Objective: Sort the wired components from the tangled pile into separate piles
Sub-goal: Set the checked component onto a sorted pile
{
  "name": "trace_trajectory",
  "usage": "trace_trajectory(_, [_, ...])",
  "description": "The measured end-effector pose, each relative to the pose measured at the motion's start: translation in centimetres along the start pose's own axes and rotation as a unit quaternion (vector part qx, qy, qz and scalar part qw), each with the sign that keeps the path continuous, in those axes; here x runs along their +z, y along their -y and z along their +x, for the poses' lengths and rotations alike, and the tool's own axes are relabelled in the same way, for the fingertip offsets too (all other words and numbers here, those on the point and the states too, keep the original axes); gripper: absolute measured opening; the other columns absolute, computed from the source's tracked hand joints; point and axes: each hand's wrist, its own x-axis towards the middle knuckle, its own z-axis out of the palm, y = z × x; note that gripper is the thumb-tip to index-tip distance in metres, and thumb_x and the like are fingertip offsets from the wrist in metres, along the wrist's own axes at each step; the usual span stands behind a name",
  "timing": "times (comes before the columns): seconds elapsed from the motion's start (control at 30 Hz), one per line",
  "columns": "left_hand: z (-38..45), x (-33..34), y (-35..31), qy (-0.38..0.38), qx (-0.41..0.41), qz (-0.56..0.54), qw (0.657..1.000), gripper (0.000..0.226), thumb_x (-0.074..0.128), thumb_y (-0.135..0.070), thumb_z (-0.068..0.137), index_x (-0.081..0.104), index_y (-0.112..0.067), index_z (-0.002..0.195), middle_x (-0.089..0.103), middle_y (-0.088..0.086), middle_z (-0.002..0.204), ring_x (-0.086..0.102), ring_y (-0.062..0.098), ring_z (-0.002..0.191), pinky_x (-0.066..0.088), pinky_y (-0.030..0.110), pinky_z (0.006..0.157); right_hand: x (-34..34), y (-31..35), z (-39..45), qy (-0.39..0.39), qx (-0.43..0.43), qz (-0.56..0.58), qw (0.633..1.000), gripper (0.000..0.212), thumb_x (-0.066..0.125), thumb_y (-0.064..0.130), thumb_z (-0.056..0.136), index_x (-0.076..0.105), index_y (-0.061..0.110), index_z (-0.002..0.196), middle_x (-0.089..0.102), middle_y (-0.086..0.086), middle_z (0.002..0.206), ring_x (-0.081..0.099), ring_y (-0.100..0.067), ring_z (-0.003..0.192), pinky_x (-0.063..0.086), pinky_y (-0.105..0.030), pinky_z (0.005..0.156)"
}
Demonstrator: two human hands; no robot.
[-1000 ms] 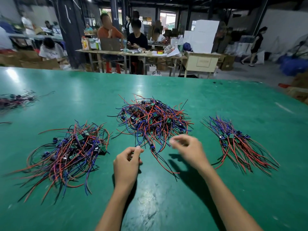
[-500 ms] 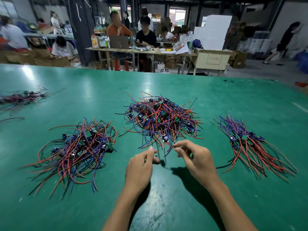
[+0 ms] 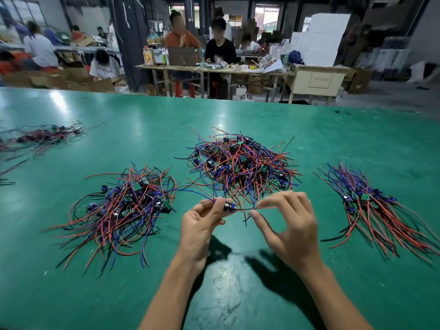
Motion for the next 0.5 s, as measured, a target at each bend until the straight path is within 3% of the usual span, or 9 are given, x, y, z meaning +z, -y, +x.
trace_trajectory(0.07, [0.0, 0.1, 0.0, -0.009, 0.004, -0.016, 1.0, 0.029, 0.077, -0.029, 0.071, 0.062, -0.012, 0.088, 0.077, 0.008, 0.091, 0.076, 0.017, 0.078, 0.051, 0.015, 0.06, 0.2, 1.2, -0.3, -0.035, -0.027, 0.005, 0.999, 0.019, 0.072, 0.028, 0.093, 0.069, 0.019, 0.076, 0.062, 0.008, 0.071, 0.055, -0.018, 0.065, 0.043, -0.036, 0.065])
trace_trajectory(0.17, [0.1, 0.3, 0.2, -0.037, 0.008, -0.021, 0.999, 0.029, 0.073, -0.032, 0.076, 0.057, -0.013, 0.09, 0.075, 0.007, 0.089, 0.077, 0.018, 0.082, 0.052, 0.015, 0.06, 0.6, 2.7, -0.6, -0.074, -0.079, -0.052, 0.993, 0.029, 0.071, 0.028, 0.09, 0.064, 0.022, 0.063, 0.058, 0.008, 0.063, 0.053, -0.018, 0.061, 0.036, -0.037, 0.066])
trace_trajectory(0.2, [0.2, 0.4, 0.3, -0.045, 0.01, -0.025, 0.999, 0.03, 0.072, -0.033, 0.076, 0.056, -0.013, 0.091, 0.075, 0.006, 0.089, 0.077, 0.017, 0.083, 0.053, 0.014, 0.06, 0.8, 3.0, -0.7, -0.065, -0.089, -0.049, 0.993, 0.031, 0.07, 0.029, 0.09, 0.062, 0.023, 0.061, 0.056, 0.008, 0.059, 0.05, -0.018, 0.058, 0.034, -0.036, 0.066])
trace_trajectory(0.27, [0.3, 0.4, 0.5, -0.055, 0.013, -0.039, 0.998, 0.03, 0.071, -0.033, 0.077, 0.055, -0.012, 0.093, 0.075, 0.005, 0.088, 0.077, 0.016, 0.082, 0.053, 0.014, 0.06, 1.6, 3.4, -1.1, 0.022, -0.067, -0.01, 0.997, 0.033, 0.065, 0.036, 0.094, 0.064, 0.022, 0.063, 0.052, 0.007, 0.052, 0.047, -0.016, 0.051, 0.033, -0.033, 0.059])
trace_trajectory(0.33, [0.2, 0.4, 0.7, -0.053, 0.002, -0.047, 0.998, 0.032, 0.071, -0.032, 0.078, 0.057, -0.01, 0.094, 0.076, 0.006, 0.086, 0.077, 0.016, 0.079, 0.055, 0.017, 0.059, 2.5, 4.2, -1.5, 0.166, 0.072, 0.047, 0.982, 0.035, 0.053, 0.054, 0.096, 0.073, 0.027, 0.085, 0.057, 0.011, 0.053, 0.053, -0.008, 0.052, 0.04, -0.027, 0.055])
trace_trajectory(0.37, [0.1, 0.5, 0.9, -0.048, -0.007, -0.044, 0.998, 0.033, 0.072, -0.033, 0.077, 0.058, -0.008, 0.095, 0.077, 0.006, 0.086, 0.076, 0.016, 0.078, 0.056, 0.018, 0.059, 2.7, 4.3, -1.6, 0.218, 0.161, 0.1, 0.957, 0.039, 0.049, 0.06, 0.097, 0.073, 0.029, 0.098, 0.062, 0.014, 0.058, 0.057, -0.004, 0.056, 0.045, -0.024, 0.058])
trace_trajectory(0.43, [-0.1, 0.5, 1.2, -0.039, -0.016, -0.016, 0.999, 0.036, 0.074, -0.035, 0.076, 0.06, -0.007, 0.094, 0.078, 0.008, 0.087, 0.076, 0.016, 0.077, 0.055, 0.019, 0.06, 2.9, 4.1, -1.3, 0.209, 0.3, 0.25, 0.897, 0.036, 0.052, 0.057, 0.099, 0.07, 0.029, 0.112, 0.072, 0.012, 0.073, 0.061, -0.003, 0.06, 0.056, -0.033, 0.064])
trace_trajectory(0.5, [-0.2, 0.6, 1.5, -0.022, -0.01, 0.023, 0.999, 0.039, 0.075, -0.038, 0.074, 0.063, -0.006, 0.093, 0.078, 0.011, 0.089, 0.077, 0.019, 0.08, 0.054, 0.018, 0.061, 2.5, 3.6, -0.7, 0.12, 0.355, 0.337, 0.863, 0.027, 0.058, 0.039, 0.098, 0.071, 0.025, 0.117, 0.074, 0.004, 0.077, 0.06, -0.007, 0.059, 0.055, -0.03, 0.058])
